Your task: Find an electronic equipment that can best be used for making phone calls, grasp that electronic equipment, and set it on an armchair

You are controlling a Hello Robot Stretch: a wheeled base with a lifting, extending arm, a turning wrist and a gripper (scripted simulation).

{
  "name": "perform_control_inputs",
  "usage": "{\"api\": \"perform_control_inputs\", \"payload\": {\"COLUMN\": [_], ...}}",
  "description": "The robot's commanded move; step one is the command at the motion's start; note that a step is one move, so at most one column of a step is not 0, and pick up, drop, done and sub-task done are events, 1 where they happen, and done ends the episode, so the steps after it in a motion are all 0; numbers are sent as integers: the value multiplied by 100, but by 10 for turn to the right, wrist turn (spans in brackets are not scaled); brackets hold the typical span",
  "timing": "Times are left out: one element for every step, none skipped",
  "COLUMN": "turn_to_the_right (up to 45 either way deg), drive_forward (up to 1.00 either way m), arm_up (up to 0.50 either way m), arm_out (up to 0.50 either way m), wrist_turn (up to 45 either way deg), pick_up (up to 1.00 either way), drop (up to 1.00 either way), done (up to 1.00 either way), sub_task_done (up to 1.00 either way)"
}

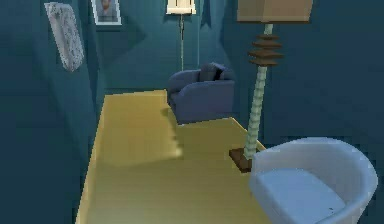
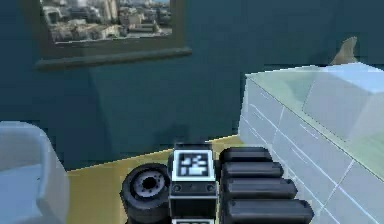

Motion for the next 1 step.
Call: {"api": "perform_control_inputs", "payload": {"turn_to_the_right": [0], "drive_forward": [90], "arm_up": [0], "arm_out": [0], "wrist_turn": [0], "pick_up": [0], "drop": [0], "done": [0], "sub_task_done": [0]}}
